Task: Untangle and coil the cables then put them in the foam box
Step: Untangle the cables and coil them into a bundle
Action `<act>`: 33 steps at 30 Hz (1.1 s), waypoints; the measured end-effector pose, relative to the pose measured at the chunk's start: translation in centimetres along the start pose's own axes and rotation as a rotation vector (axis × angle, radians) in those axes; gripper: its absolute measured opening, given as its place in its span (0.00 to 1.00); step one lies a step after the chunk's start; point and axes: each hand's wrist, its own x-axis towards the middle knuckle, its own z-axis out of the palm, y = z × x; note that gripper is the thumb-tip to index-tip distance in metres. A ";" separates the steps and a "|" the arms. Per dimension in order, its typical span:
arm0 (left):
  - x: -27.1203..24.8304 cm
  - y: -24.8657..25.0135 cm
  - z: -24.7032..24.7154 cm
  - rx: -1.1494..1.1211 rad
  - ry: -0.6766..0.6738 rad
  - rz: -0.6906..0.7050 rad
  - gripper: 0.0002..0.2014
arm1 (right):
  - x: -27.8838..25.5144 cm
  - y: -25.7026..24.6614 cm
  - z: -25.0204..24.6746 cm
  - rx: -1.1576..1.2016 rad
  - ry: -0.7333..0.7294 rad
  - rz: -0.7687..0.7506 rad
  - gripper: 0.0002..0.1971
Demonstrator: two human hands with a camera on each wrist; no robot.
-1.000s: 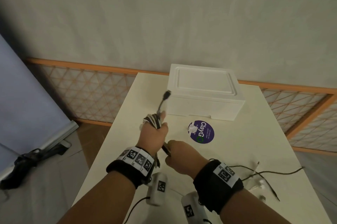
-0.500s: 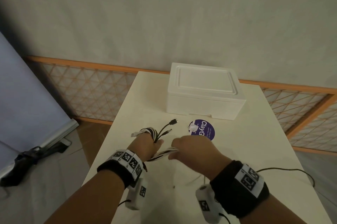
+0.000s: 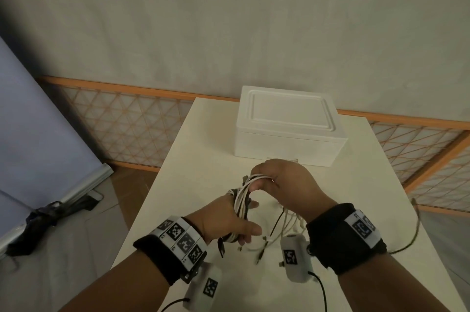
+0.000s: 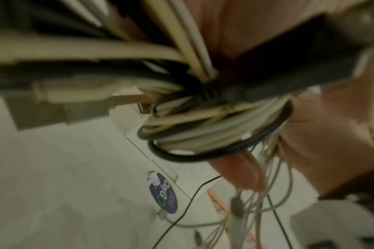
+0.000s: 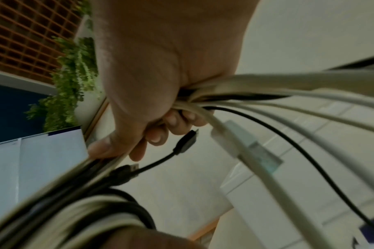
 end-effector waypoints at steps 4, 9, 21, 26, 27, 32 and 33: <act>-0.6 0.5 0.9 0.060 -0.109 0.005 0.09 | 0.4 1.0 0.3 0.298 -0.149 0.102 0.06; -0.3 -0.2 2.3 0.098 -0.057 0.002 0.07 | 0.6 2.6 0.9 0.296 -0.201 0.241 0.23; 1.3 -1.7 1.0 0.267 0.227 -0.022 0.07 | -1.3 1.2 5.0 -0.392 0.209 -0.458 0.12; 0.7 -1.7 -0.4 0.699 0.212 0.049 0.08 | -1.4 3.2 5.3 -0.468 0.241 -0.188 0.09; 0.6 -1.5 -1.0 0.801 0.224 0.062 0.09 | -1.6 3.5 5.6 -0.466 0.207 -0.129 0.10; 0.9 -1.3 -3.9 1.165 0.263 0.075 0.08 | -2.6 5.0 7.3 -0.543 0.019 0.220 0.08; 0.9 -1.1 -4.4 1.243 0.264 0.058 0.08 | -2.8 5.4 7.3 -0.582 -0.005 0.262 0.06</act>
